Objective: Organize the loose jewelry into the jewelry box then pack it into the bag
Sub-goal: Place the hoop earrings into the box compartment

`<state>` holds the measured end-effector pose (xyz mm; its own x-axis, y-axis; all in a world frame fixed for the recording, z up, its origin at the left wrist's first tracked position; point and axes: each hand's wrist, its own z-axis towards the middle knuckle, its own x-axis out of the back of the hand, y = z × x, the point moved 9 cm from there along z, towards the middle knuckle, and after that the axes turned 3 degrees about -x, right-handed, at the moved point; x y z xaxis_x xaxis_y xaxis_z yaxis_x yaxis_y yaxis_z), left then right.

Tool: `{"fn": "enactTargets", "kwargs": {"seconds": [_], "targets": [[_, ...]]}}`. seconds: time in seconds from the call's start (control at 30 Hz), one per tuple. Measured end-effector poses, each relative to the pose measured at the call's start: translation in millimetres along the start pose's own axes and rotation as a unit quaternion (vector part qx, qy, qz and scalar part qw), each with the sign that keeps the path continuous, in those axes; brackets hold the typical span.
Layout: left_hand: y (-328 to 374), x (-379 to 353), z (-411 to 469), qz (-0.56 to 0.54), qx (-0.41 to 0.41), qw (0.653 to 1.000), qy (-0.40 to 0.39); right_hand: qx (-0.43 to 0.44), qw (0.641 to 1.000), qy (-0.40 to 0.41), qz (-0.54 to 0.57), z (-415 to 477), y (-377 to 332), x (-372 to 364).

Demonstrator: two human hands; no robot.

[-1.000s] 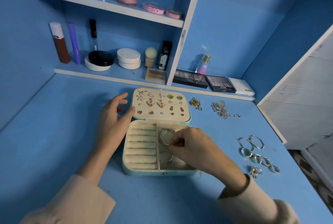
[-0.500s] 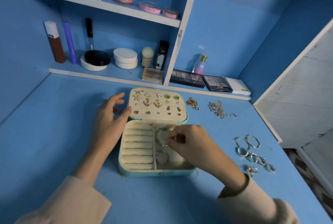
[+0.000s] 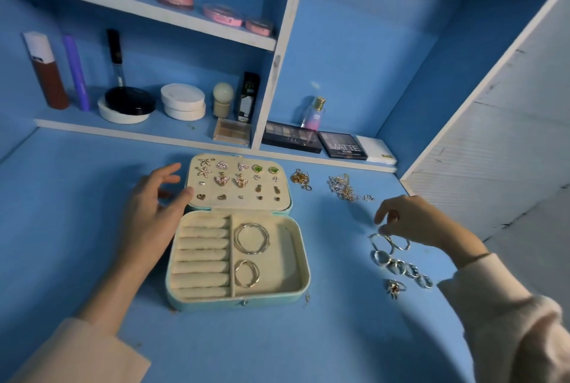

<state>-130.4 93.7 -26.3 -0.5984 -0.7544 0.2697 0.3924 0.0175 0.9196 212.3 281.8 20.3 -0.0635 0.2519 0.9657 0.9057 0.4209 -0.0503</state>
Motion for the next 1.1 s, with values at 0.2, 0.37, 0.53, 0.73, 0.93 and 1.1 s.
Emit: {"fn": "enactTargets", "kwargs": {"seconds": [0.2, 0.37, 0.53, 0.73, 0.93, 1.1], "targets": [[0, 1, -1, 0.007, 0.005, 1.0, -0.001, 0.016, 0.997, -0.034, -0.065, 7, 7, -12], [2, 1, -2, 0.007, 0.006, 1.0, -0.005, 0.022, 0.996, -0.046, -0.072, 13, 4, -14], [2, 1, -1, 0.006, 0.006, 1.0, -0.002, 0.019, 0.996, -0.034, -0.085, 15, 0, -17], [2, 0, -2, 0.001, 0.011, 1.0, -0.002, 0.064, 0.985, 0.157, -0.022, 2, -37, 23], [2, 0, -2, 0.001, 0.017, 1.0, -0.003, 0.239, 0.951, 0.191, 0.039, -46, -138, 23], [2, 1, -3, 0.005, 0.018, 1.0, -0.006, 0.288, 0.933, 0.217, -0.017, -56, -174, -5]]}}
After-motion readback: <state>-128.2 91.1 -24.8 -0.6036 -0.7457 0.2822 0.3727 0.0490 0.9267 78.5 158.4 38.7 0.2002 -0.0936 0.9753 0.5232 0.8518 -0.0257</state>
